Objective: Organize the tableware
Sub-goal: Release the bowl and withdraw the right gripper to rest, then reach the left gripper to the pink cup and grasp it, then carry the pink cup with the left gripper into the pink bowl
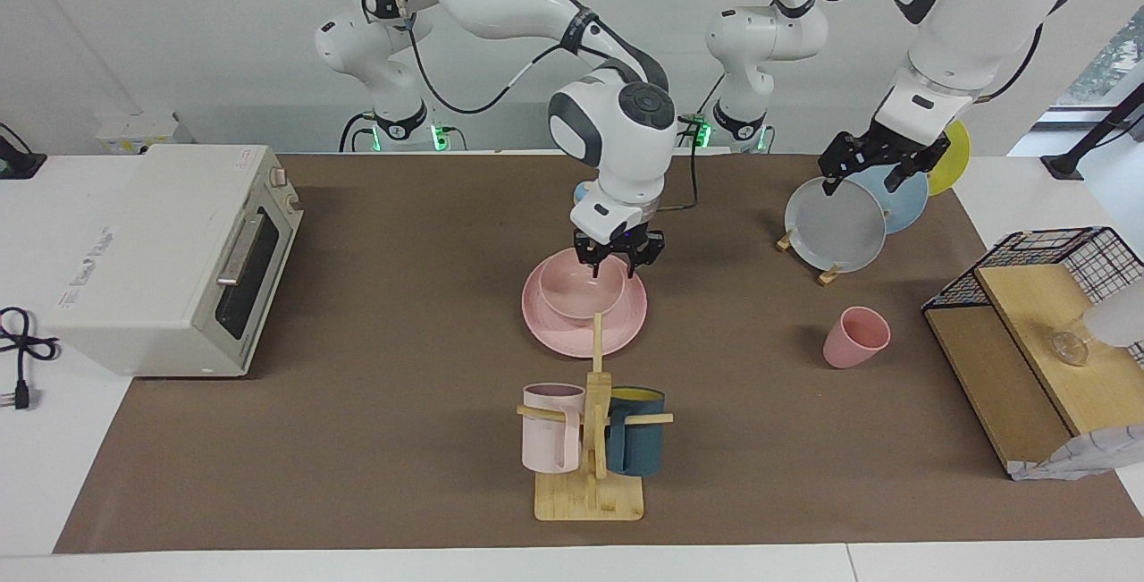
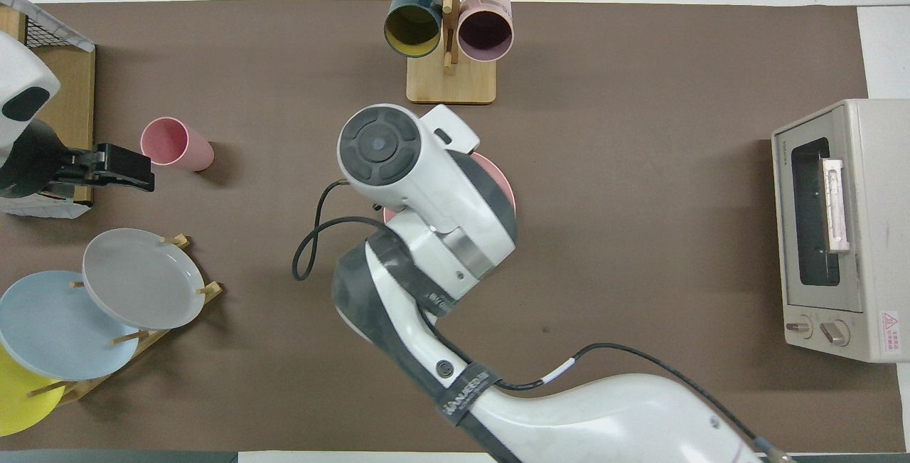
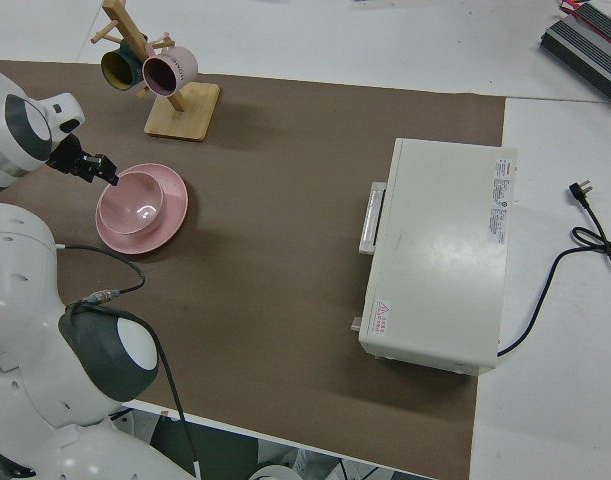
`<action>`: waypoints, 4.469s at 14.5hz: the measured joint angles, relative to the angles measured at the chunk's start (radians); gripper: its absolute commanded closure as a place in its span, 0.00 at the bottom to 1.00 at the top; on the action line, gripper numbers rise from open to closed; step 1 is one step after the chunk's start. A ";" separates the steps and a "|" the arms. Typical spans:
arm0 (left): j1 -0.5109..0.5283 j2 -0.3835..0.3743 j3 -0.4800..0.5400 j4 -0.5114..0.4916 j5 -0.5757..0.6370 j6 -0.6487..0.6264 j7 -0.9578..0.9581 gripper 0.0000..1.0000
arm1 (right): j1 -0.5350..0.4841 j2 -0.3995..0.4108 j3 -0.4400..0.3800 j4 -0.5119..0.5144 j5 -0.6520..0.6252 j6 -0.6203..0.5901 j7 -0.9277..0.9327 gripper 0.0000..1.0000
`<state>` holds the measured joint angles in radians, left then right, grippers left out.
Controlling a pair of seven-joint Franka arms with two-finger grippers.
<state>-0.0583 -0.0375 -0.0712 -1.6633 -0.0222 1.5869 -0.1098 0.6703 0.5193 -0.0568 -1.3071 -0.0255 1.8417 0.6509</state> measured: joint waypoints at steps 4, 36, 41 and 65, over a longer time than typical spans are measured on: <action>0.000 0.000 0.000 0.000 0.000 0.000 0.000 0.00 | -0.337 -0.179 -0.003 -0.010 0.005 -0.238 -0.402 0.00; 0.064 0.391 0.004 -0.085 0.001 0.472 0.013 1.00 | -0.600 -0.521 -0.118 -0.403 0.001 -0.235 -0.773 0.00; 0.063 0.389 0.003 -0.067 0.009 0.474 0.061 1.00 | -0.628 -0.521 -0.107 -0.399 0.001 -0.235 -0.779 0.00; -0.574 0.500 -0.023 0.207 -0.017 0.365 -0.965 1.00 | -0.633 -0.551 -0.092 -0.385 0.005 -0.277 -0.679 0.00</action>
<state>-0.6320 0.4624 -0.0946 -1.4560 -0.0395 1.9515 -1.0744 0.0376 -0.0319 -0.1484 -1.6919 -0.0205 1.5648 -0.0284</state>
